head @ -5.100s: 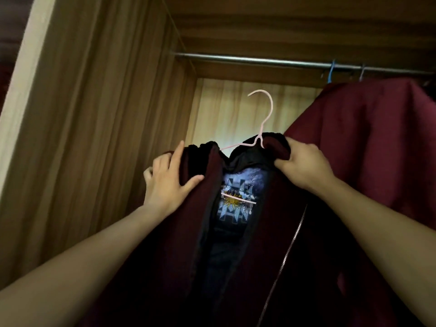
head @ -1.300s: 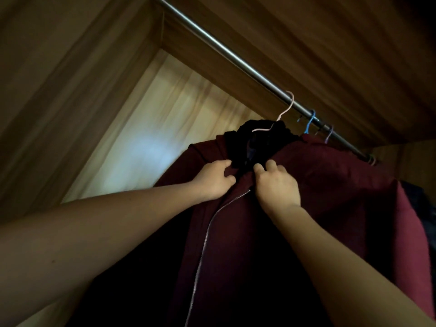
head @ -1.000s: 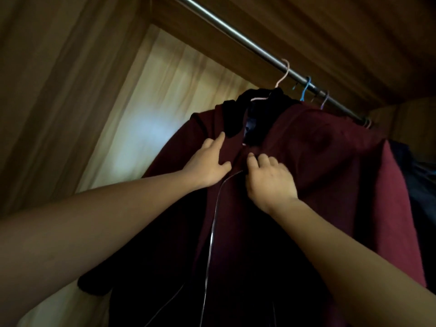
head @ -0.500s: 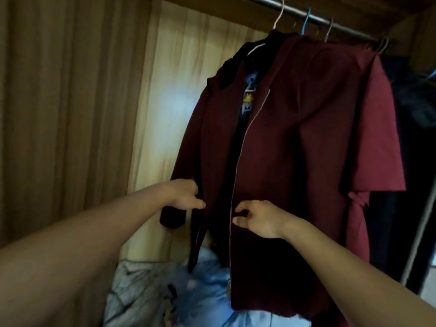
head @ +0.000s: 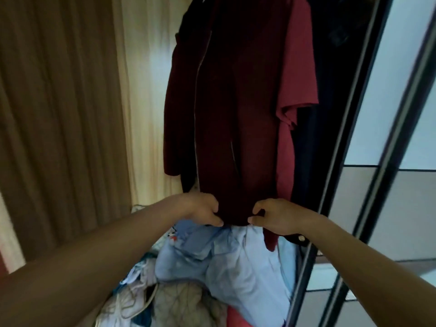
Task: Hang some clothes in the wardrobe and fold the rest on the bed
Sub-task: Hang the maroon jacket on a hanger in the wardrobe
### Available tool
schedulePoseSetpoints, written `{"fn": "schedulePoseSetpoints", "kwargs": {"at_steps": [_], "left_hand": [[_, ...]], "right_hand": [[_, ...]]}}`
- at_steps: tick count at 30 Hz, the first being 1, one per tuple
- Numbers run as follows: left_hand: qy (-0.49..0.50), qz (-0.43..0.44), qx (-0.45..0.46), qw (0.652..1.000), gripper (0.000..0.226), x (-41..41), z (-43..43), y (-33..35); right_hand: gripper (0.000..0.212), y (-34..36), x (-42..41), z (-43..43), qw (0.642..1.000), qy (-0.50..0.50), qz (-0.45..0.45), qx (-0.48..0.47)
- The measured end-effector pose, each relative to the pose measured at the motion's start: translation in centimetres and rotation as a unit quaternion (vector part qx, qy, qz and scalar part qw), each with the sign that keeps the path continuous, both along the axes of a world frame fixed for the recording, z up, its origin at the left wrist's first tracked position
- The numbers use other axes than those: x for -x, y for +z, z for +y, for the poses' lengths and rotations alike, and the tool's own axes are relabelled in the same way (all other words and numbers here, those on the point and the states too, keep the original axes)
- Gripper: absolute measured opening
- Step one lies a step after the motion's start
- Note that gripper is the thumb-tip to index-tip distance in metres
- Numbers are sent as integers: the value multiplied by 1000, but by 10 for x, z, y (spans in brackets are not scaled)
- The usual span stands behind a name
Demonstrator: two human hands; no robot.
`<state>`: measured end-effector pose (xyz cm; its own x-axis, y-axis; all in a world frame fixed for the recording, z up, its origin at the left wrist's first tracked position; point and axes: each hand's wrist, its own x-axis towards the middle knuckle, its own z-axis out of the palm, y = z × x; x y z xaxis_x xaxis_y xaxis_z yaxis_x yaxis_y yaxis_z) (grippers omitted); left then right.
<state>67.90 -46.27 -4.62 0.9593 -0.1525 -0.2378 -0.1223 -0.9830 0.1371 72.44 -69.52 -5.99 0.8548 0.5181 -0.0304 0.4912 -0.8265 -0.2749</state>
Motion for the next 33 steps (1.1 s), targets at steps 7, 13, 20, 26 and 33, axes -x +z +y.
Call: {"fn": "schedulePoseSetpoints", "kwargs": {"at_steps": [7, 13, 20, 26, 33], "left_hand": [[-78, -85, 38, 993, 44, -11, -93, 4], [-118, -171, 175, 962, 45, -56, -171, 16], [-69, -138, 296, 943, 89, -122, -232, 31], [-46, -43, 409, 910, 48, -146, -249, 30], [-60, -93, 394, 912, 45, -141, -231, 20]], "right_hand": [[39, 3, 21, -90, 996, -81, -12, -20], [47, 8, 30, -166, 984, -171, -54, 5], [49, 15, 28, -220, 975, -205, -91, 8], [47, 16, 23, -225, 971, -201, -128, -19], [57, 30, 19, -205, 964, -189, -184, -43]]}}
